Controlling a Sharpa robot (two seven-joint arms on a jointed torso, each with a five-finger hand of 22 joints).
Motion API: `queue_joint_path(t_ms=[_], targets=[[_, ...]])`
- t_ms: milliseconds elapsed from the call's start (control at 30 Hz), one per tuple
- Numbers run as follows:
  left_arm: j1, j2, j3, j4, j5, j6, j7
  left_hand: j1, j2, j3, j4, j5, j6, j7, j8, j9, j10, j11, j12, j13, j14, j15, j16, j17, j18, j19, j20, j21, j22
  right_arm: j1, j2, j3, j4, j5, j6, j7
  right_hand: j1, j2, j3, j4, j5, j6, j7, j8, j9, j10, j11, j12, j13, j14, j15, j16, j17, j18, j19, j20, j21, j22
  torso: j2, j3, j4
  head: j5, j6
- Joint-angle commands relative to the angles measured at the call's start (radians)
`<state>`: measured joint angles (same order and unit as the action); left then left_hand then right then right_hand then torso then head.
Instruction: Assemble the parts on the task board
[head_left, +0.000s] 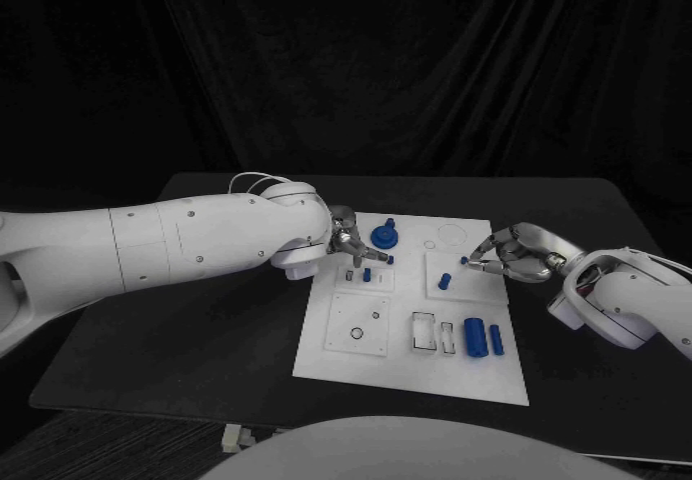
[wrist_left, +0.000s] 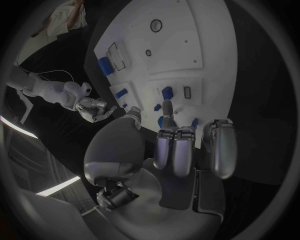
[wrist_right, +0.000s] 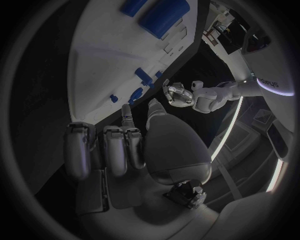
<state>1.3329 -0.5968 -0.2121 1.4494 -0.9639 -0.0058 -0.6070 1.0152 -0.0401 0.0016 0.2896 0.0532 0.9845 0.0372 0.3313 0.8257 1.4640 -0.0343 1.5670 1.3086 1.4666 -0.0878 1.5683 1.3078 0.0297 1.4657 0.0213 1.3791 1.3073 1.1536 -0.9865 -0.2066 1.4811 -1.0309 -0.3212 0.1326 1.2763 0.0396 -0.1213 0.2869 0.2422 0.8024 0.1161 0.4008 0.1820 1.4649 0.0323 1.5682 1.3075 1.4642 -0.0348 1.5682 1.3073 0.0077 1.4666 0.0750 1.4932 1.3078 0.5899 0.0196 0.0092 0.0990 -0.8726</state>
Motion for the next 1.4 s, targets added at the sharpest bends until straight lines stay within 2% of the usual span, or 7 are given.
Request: queue_joint_path(t_ms=[33,367,567,633,833,1267,1400], targets=[[0.02,-0.01,0.001,0.014,0.004,-0.025,0.017,0.027,0.008,-0.002,-0.004,-0.005,0.006,-0.003,0.008,0.004,0.107,-0.008,0.004,0.262,0.104,-0.01,0.003,0.263,0.011,0.049,-0.008,0.006,0.171,-0.002,-0.002,0.0,0.002,0.0,-0.024,0.017,-0.001,0.003,-0.005,0.0,-0.006,-0.002,0.002,0.002,0.001,0.106,0.006,0.003,0.263,0.107,0.006,0.003,0.263,0.016,0.06,0.005,-0.002,0.231,0.0,0.0,-0.0007,0.0,0.0],[0.051,-0.036,0.001,0.025,0.004,-0.001,0.013,0.122,0.054,-0.009,-0.01,0.027,0.007,-0.018,0.095,0.073,0.107,-0.019,0.004,0.262,0.104,-0.018,0.003,0.263,0.009,0.052,-0.015,0.012,0.178,-0.002,-0.006,0.0,0.007,0.0,-0.037,0.029,-0.012,0.007,-0.012,0.003,-0.017,0.0,0.002,0.003,0.002,0.106,0.006,0.003,0.263,0.107,0.007,0.003,0.263,0.016,0.06,0.006,-0.002,0.231,0.001,-0.0001,-0.0015,-0.001,0.0],[0.054,-0.039,0.001,0.013,0.004,-0.01,0.049,0.159,0.065,-0.006,-0.013,0.058,-0.005,-0.019,0.11,0.085,0.107,-0.02,0.004,0.262,0.104,-0.019,0.003,0.263,0.008,0.053,-0.016,0.015,0.181,-0.002,-0.008,0.0,0.012,0.0,-0.046,0.04,-0.019,0.01,-0.014,0.004,-0.019,0.0,0.002,0.003,0.002,0.106,0.006,0.003,0.263,0.107,0.007,0.003,0.263,0.016,0.061,0.006,-0.001,0.231,0.0,0.0003,-0.0005,-0.002,0.0],[0.055,-0.043,0.001,0.008,0.004,-0.021,0.066,0.22,0.071,0.009,-0.031,0.119,-0.027,-0.02,0.107,0.082,0.107,-0.02,0.004,0.262,0.104,-0.019,0.003,0.263,0.007,0.055,-0.017,0.022,0.186,-0.002,-0.009,0.0,0.014,0.0,-0.051,0.045,-0.019,0.01,-0.014,0.004,-0.019,0.0,0.002,0.003,0.002,0.106,0.006,0.003,0.263,0.107,0.007,0.003,0.263,0.016,0.061,0.006,-0.001,0.231,0.0,0.0003,-0.0001,-0.005,0.0],[0.055,-0.044,0.001,-0.03,-0.009,-0.041,0.098,0.249,0.07,0.01,-0.026,0.155,-0.039,-0.015,0.098,0.07,0.107,-0.017,0.004,0.262,0.104,-0.016,0.003,0.263,0.004,0.058,-0.015,0.034,0.194,-0.002,-0.013,0.0,0.02,0.0,-0.058,0.053,-0.023,0.014,-0.016,0.004,-0.018,0.001,0.002,0.003,0.002,0.106,0.007,0.003,0.263,0.107,0.007,0.003,0.263,0.015,0.062,0.006,0.002,0.233,0.002,0.0001,0.0003,-0.006,0.0],[0.046,0.036,0.001,-0.212,-0.028,0.058,0.106,0.236,0.059,-0.016,-0.002,0.142,-0.041,-0.007,0.083,0.046,0.107,-0.011,0.004,0.262,0.104,-0.011,0.003,0.263,0.003,0.059,-0.01,0.04,0.2,-0.002,-0.012,0.0,0.025,0.0,-0.058,0.055,-0.025,0.018,-0.016,0.003,-0.014,0.001,0.002,0.003,0.002,0.106,0.007,0.003,0.263,0.107,0.008,0.003,0.263,0.015,0.062,0.006,0.003,0.233,0.001,-0.0005,0.0009,-0.006,0.0],[0.035,0.068,0.001,-0.268,-0.029,0.095,0.102,0.205,0.062,-0.041,-0.001,0.078,-0.031,-0.002,0.073,0.027,0.107,-0.006,0.004,0.262,0.104,-0.006,0.003,0.263,0.003,0.058,-0.005,0.039,0.201,-0.002,-0.009,0.0,0.024,0.0,-0.056,0.054,-0.026,0.02,-0.016,0.003,-0.012,0.001,0.002,0.003,0.002,0.106,0.007,0.003,0.263,0.107,0.008,0.003,0.263,0.015,0.063,0.006,0.003,0.233,0.003,-0.0012,0.0002,-0.005,0.0]])
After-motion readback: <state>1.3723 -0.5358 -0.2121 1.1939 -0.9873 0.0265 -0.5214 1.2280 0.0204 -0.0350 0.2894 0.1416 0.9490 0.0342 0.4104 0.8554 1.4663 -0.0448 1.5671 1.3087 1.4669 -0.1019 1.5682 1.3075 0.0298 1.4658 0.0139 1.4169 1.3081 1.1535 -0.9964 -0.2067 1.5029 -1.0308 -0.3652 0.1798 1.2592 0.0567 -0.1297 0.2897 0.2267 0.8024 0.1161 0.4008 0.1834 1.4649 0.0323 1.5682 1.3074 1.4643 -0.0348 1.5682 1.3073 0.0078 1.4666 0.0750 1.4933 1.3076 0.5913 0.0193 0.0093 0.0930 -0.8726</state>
